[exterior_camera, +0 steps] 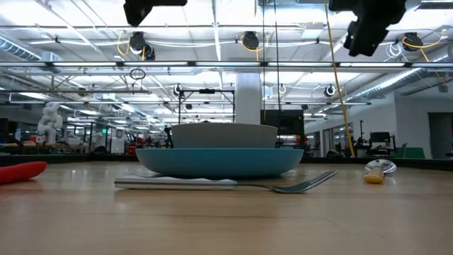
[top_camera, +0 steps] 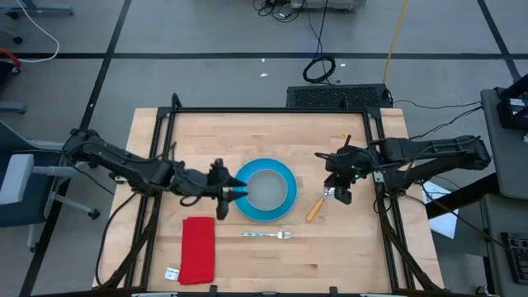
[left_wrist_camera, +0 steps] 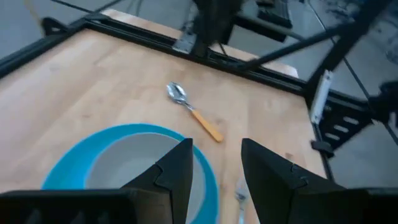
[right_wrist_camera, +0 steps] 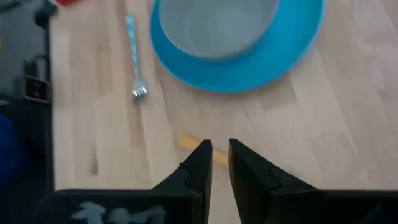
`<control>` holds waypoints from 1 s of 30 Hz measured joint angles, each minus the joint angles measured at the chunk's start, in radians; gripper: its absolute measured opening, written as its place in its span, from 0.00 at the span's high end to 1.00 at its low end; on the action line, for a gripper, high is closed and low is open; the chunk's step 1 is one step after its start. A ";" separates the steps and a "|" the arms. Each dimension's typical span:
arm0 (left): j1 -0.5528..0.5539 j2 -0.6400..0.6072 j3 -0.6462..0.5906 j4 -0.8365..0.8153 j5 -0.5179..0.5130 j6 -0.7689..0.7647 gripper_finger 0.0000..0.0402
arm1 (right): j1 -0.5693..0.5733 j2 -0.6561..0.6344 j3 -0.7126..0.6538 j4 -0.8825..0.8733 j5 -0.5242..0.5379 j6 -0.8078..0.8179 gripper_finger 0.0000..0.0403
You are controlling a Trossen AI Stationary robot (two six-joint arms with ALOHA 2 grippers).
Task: Set table place
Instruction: Put the blue fork to the left of the blue plate
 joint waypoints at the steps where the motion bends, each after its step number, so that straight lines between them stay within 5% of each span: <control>1: -0.016 0.029 0.020 -0.014 0.000 0.001 0.65 | 0.003 -0.002 0.000 0.019 0.000 0.000 0.89; 12: -0.133 0.421 0.328 -0.392 0.085 -0.044 0.65 | 0.006 -0.004 0.000 0.117 0.000 -0.007 0.89; 19: -0.191 0.554 0.460 -0.458 0.131 -0.025 0.65 | 0.006 -0.004 0.000 0.176 0.000 -0.008 0.89; 30: -0.191 0.693 0.492 -0.462 0.164 -0.057 0.65 | 0.006 -0.004 0.000 0.206 -0.023 -0.029 0.89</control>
